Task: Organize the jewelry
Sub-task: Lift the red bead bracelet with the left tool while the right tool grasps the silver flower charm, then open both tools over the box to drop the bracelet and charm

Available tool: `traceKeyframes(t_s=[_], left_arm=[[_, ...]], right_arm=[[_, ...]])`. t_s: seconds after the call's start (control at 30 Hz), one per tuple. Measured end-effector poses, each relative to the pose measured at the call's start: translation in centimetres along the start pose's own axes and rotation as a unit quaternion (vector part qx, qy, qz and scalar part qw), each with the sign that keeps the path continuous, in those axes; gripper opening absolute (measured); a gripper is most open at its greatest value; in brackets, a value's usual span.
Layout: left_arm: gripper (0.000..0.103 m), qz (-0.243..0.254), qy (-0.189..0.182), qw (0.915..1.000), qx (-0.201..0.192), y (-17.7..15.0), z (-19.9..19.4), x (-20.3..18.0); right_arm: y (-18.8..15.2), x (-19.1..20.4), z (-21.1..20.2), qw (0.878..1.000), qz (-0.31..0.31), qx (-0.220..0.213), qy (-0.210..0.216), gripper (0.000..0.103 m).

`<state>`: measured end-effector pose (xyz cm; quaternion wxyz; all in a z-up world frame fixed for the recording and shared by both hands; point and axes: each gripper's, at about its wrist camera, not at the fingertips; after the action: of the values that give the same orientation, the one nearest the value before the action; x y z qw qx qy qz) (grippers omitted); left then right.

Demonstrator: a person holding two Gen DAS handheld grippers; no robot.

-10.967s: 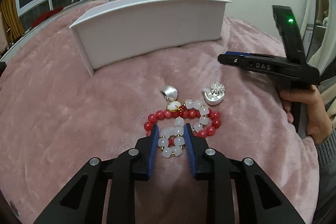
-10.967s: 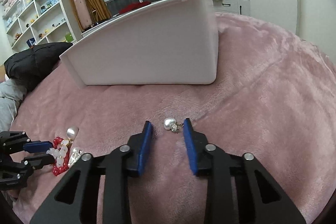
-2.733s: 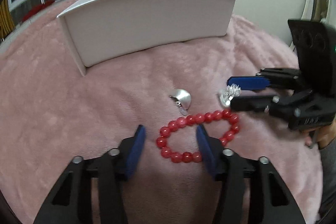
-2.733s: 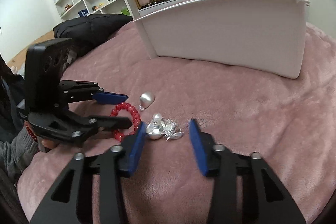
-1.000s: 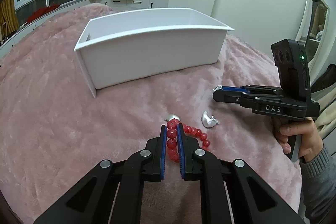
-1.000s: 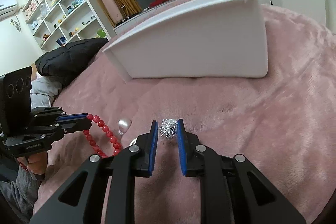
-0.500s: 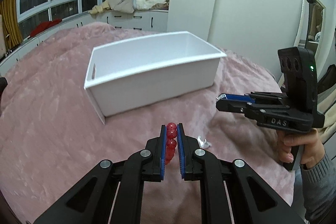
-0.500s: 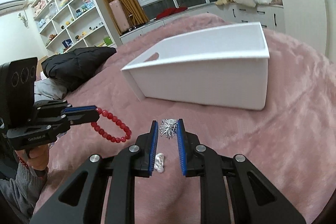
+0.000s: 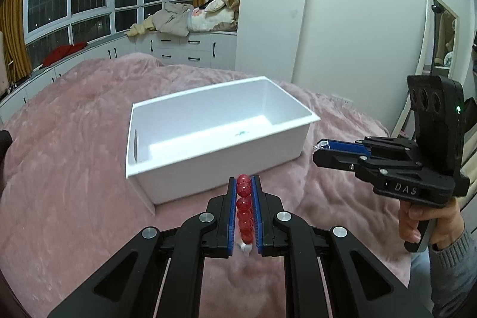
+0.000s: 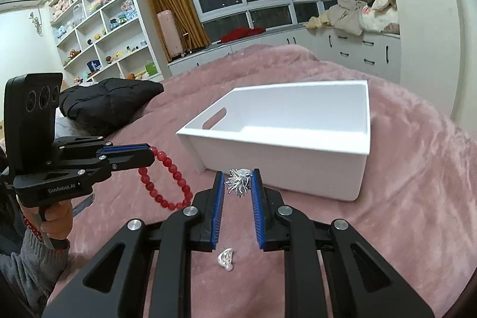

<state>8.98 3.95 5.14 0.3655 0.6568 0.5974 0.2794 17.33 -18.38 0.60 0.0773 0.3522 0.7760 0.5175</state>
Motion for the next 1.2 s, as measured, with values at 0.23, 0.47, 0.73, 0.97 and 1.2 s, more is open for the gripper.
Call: traceKeyframes(t_s=[0.23, 0.47, 0.73, 0.97, 1.2], left_arm=[[0.015, 0.006, 0.003, 0.9999, -0.015, 2.2, 0.9, -0.2], [0.015, -0.007, 0.001, 0.9991, -0.041, 3.6, 1.3, 0.9], [0.015, -0.009, 0.004, 0.9983, -0.057, 5.6, 2.4, 2.2], [0.015, -0.016, 0.009, 0.9975, -0.068, 7.1, 4.3, 4.5], [0.015, -0.027, 0.024, 0.9976, -0.058, 6.7, 7.5, 7.5]], right_arm=[[1.1, -0.2, 0.3, 1.000, -0.005, -0.009, -0.012, 0.019], [2.8, -0.4, 1.1, 0.999, -0.004, -0.015, -0.031, 0.019], [4.5, -0.7, 2.3, 0.999, 0.000, -0.025, -0.047, 0.019], [5.6, -2.5, 3.7, 0.997, 0.018, -0.031, -0.074, 0.019], [6.4, -3.6, 7.4, 0.995, 0.013, -0.004, -0.097, 0.019]])
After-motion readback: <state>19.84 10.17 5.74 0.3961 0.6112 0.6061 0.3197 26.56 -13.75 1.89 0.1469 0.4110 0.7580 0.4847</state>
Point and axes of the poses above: each gripper's, at about its wrist camera, not at the fingertips, and z roughly the way its jaws point, x to its left, y to its top, and after that the axes turned 4 degrees about -x, right-handed
